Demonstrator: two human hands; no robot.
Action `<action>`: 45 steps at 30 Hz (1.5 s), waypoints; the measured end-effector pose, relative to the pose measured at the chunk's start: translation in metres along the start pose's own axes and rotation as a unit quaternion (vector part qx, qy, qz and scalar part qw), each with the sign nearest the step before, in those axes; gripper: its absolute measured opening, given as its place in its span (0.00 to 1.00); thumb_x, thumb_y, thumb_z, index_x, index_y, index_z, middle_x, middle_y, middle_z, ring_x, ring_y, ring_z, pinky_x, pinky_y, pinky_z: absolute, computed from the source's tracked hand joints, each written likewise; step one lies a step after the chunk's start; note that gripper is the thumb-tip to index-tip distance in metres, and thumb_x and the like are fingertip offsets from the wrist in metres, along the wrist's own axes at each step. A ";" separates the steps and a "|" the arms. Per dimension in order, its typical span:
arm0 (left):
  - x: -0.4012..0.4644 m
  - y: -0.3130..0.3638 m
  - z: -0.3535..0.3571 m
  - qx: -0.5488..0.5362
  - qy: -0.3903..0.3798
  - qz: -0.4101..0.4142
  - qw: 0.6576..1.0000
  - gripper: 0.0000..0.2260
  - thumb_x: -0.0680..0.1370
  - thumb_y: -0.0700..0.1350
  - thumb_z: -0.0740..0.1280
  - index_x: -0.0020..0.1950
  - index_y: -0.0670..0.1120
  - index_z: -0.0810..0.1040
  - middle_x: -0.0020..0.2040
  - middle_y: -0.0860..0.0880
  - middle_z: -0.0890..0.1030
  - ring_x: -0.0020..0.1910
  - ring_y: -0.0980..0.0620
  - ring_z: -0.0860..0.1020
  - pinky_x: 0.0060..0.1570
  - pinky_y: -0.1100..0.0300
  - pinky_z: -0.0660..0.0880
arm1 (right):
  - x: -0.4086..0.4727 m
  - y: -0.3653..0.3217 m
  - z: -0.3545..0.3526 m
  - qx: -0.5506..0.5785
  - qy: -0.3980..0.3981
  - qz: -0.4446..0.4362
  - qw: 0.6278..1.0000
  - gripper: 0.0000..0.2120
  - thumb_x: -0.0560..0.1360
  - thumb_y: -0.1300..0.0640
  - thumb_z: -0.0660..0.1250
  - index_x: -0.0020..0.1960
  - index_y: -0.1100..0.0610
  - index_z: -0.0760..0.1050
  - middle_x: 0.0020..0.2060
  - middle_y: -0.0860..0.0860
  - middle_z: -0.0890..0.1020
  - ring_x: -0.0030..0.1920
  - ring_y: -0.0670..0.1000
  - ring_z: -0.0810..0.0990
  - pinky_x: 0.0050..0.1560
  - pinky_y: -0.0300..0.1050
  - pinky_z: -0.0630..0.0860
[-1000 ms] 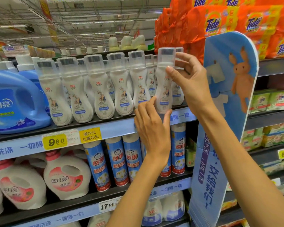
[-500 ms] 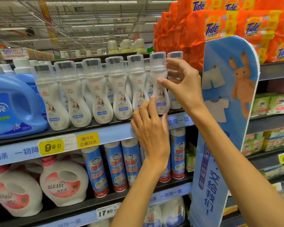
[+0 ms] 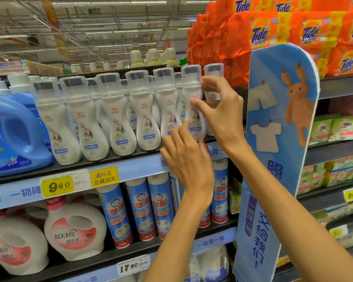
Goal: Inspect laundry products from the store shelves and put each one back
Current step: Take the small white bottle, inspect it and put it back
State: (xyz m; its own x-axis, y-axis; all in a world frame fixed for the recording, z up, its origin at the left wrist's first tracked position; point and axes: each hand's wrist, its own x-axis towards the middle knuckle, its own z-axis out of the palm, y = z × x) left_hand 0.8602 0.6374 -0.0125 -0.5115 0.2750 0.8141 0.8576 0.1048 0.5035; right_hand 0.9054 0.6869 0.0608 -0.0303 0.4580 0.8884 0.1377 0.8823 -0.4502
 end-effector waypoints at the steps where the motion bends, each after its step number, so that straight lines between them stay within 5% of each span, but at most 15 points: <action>1: 0.000 0.001 0.000 -0.002 -0.003 -0.004 1.000 0.21 0.74 0.44 0.71 0.66 0.46 0.72 0.54 0.48 0.78 0.56 0.47 0.73 0.53 0.54 0.66 | -0.001 0.000 0.000 -0.007 0.001 0.000 1.000 0.20 0.72 0.61 0.73 0.61 0.63 0.74 0.56 0.56 0.79 0.56 0.50 0.78 0.48 0.30 0.76; 7: 0.001 -0.005 -0.002 -0.038 -0.025 -0.007 0.999 0.20 0.75 0.45 0.70 0.66 0.46 0.72 0.52 0.48 0.78 0.56 0.47 0.72 0.56 0.54 0.66 | -0.013 0.004 -0.006 -0.015 0.101 -0.004 0.995 0.16 0.74 0.60 0.70 0.60 0.62 0.74 0.54 0.51 0.76 0.56 0.53 0.75 0.54 0.44 0.76; 12: 0.002 -0.006 -0.005 -0.087 0.005 0.014 0.996 0.22 0.73 0.41 0.72 0.65 0.43 0.73 0.47 0.48 0.78 0.50 0.47 0.73 0.54 0.54 0.68 | -0.025 0.017 0.000 -0.035 0.066 0.060 0.995 0.25 0.78 0.62 0.64 0.72 0.64 0.61 0.70 0.58 0.67 0.72 0.53 0.64 0.72 0.44 0.62; 17: 0.003 -0.007 -0.005 -0.105 -0.014 0.028 0.994 0.21 0.74 0.41 0.71 0.66 0.44 0.73 0.49 0.47 0.78 0.52 0.47 0.73 0.58 0.58 0.64 | -0.022 0.031 0.000 0.023 -0.004 0.158 0.987 0.27 0.79 0.57 0.63 0.75 0.60 0.58 0.67 0.56 0.73 0.67 0.50 0.71 0.65 0.42 0.69; 20: 0.004 -0.009 -0.006 -0.112 -0.031 0.031 0.993 0.20 0.75 0.42 0.70 0.66 0.45 0.73 0.53 0.46 0.78 0.55 0.46 0.73 0.59 0.57 0.65 | -0.021 0.034 -0.001 0.025 0.017 0.142 0.989 0.22 0.78 0.58 0.64 0.70 0.61 0.65 0.61 0.52 0.78 0.60 0.47 0.76 0.59 0.40 0.73; 26: 0.003 -0.014 -0.019 -0.152 -0.102 0.063 0.981 0.20 0.76 0.45 0.69 0.67 0.45 0.72 0.58 0.48 0.76 0.60 0.50 0.71 0.62 0.62 0.62 | -0.039 0.010 -0.013 0.038 0.041 0.096 0.994 0.21 0.79 0.58 0.64 0.70 0.60 0.66 0.62 0.50 0.77 0.62 0.46 0.76 0.60 0.37 0.74; 30: -0.003 -0.018 -0.041 -0.325 -0.266 0.030 0.907 0.21 0.75 0.46 0.70 0.67 0.51 0.70 0.60 0.57 0.76 0.58 0.66 0.73 0.58 0.70 0.70 | -0.055 -0.016 -0.029 0.119 0.030 0.100 0.987 0.19 0.78 0.58 0.65 0.68 0.58 0.68 0.59 0.48 0.79 0.60 0.43 0.77 0.58 0.41 0.76; 33: -0.010 -0.022 -0.058 -0.438 -0.315 -0.033 0.841 0.16 0.75 0.45 0.69 0.62 0.51 0.74 0.57 0.54 0.81 0.56 0.61 0.79 0.53 0.68 0.75 | -0.067 -0.029 -0.043 0.223 -0.034 0.156 0.962 0.19 0.76 0.59 0.68 0.65 0.57 0.70 0.56 0.49 0.81 0.56 0.43 0.80 0.53 0.36 0.77; 37: -0.024 -0.035 -0.074 -0.471 -0.323 -0.088 0.816 0.15 0.73 0.42 0.71 0.60 0.47 0.77 0.54 0.51 0.83 0.53 0.58 0.82 0.51 0.67 0.77 | -0.077 -0.034 -0.052 0.272 -0.118 0.205 0.933 0.19 0.75 0.60 0.68 0.65 0.58 0.72 0.56 0.52 0.82 0.56 0.46 0.81 0.55 0.40 0.78; 45: -0.065 -0.064 -0.095 -0.482 -0.347 -0.149 0.791 0.13 0.74 0.42 0.69 0.57 0.55 0.76 0.53 0.59 0.83 0.53 0.60 0.81 0.48 0.72 0.75 | -0.081 -0.039 -0.048 0.305 -0.203 0.242 0.898 0.19 0.76 0.54 0.64 0.65 0.59 0.73 0.58 0.52 0.82 0.59 0.50 0.80 0.61 0.48 0.76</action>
State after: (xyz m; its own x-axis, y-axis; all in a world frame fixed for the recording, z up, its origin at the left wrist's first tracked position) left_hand 0.8331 0.5218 -0.0700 -0.2435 0.8686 0.4316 0.0952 -0.4214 0.9018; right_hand 0.9504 0.6101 0.0103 -0.4885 0.6974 0.5245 -0.3327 0.4068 -0.8508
